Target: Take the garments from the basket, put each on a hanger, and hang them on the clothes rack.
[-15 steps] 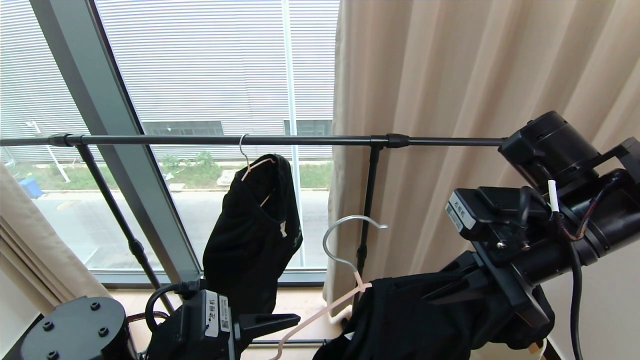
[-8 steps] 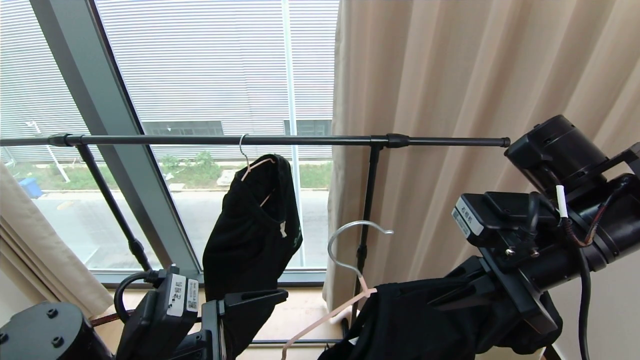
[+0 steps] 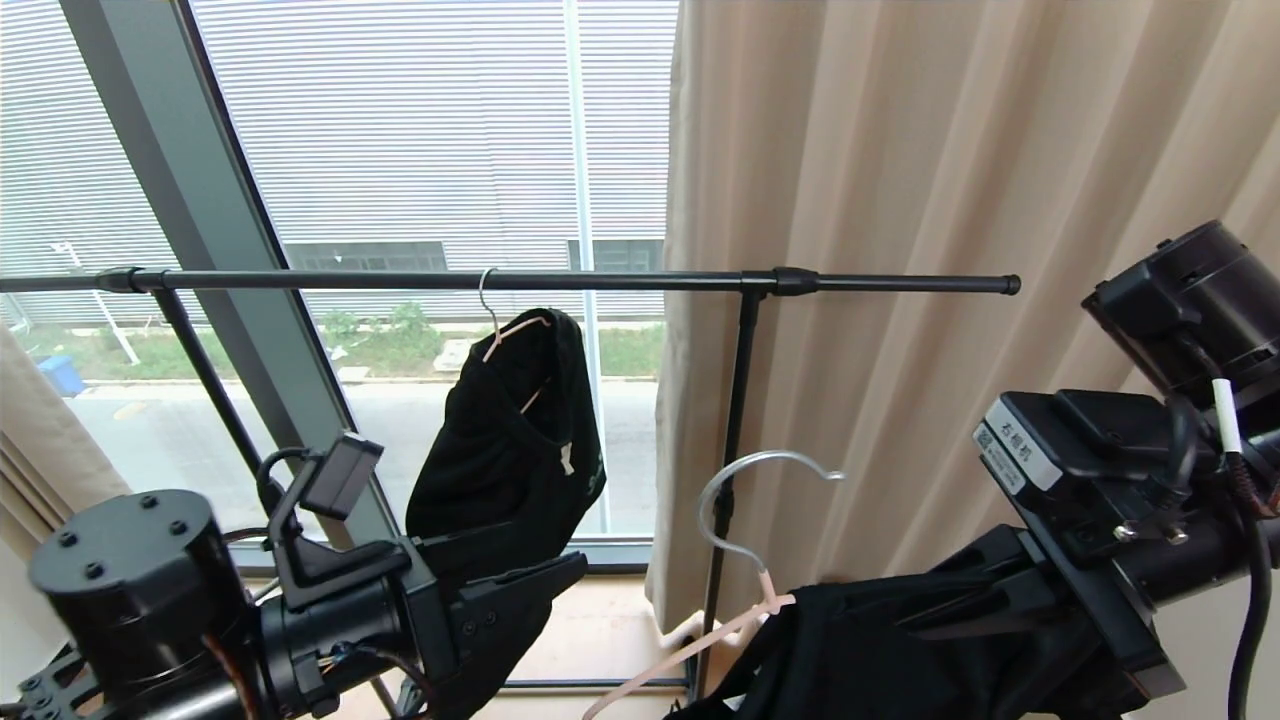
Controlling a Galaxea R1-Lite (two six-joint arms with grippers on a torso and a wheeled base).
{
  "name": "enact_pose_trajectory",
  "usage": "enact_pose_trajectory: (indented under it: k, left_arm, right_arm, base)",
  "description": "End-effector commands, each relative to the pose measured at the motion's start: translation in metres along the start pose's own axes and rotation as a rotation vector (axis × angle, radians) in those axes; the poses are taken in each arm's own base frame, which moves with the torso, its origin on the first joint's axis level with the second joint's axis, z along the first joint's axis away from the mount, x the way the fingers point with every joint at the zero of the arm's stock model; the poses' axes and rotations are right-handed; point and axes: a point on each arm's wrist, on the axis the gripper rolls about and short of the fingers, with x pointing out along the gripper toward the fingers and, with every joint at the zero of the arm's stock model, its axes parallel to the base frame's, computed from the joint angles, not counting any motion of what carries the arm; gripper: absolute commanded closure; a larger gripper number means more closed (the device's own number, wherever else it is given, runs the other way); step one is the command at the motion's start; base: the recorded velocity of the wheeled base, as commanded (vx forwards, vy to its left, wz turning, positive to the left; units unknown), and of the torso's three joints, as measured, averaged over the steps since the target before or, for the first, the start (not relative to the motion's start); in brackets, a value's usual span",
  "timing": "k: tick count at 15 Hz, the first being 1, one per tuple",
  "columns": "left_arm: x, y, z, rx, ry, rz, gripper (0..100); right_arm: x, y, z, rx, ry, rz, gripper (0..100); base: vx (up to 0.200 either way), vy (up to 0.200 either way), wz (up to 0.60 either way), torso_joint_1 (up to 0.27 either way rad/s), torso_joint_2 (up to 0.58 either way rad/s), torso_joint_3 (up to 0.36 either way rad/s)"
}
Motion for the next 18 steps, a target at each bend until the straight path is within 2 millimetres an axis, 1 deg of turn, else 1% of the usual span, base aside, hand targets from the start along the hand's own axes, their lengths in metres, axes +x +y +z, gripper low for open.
enact_pose_trajectory:
  k: [1,2,3,4,6,9,11,14,18]
  left_arm:
    - [0.015,0.010,0.012,-0.058,0.048,0.050,0]
    - [0.016,0.010,0.012,-0.061,0.053,0.052,0]
    - [0.021,0.013,0.007,-0.112,0.174,-0.015,0]
    - [0.020,0.012,0.005,-0.122,0.212,-0.081,0]
    - [0.023,0.011,0.002,-0.132,0.247,-0.136,0]
    - [0.031,0.009,-0.009,-0.146,0.304,-0.162,0]
    - [0.036,0.007,-0.015,-0.150,0.338,-0.190,0]
    - [0.038,0.003,-0.021,-0.160,0.382,-0.244,0]
    - [0.037,0.001,-0.029,-0.166,0.410,-0.250,0]
  right_arm:
    - [-0.010,0.009,0.001,-0.020,-0.027,-0.016,100]
    - [-0.011,0.009,0.001,-0.020,-0.029,-0.017,100]
    - [-0.016,0.013,0.002,-0.032,-0.058,-0.014,100]
    - [-0.017,0.014,0.003,-0.035,-0.063,-0.019,100]
    - [-0.020,0.016,0.003,-0.039,-0.071,-0.023,100]
    - [-0.024,0.019,0.006,-0.056,-0.115,-0.012,100]
    - [-0.023,0.017,0.006,-0.060,-0.133,-0.030,100]
    - [-0.023,0.016,0.008,-0.072,-0.152,-0.050,100]
    - [-0.025,0.015,0.011,-0.079,-0.183,-0.040,100]
  base:
    - [0.000,0.000,0.00,0.000,0.00,0.000]
    - [0.000,0.000,0.00,0.000,0.00,0.000]
    - [0.000,0.000,0.00,0.000,0.00,0.000]
    - [0.000,0.000,0.00,0.000,0.00,0.000]
    - [0.000,0.000,0.00,0.000,0.00,0.000]
    - [0.000,0.000,0.00,0.000,0.00,0.000]
    - [0.000,0.000,0.00,0.000,0.00,0.000]
    - [0.000,0.000,0.00,0.000,0.00,0.000]
    - [0.000,0.000,0.00,0.000,0.00,0.000]
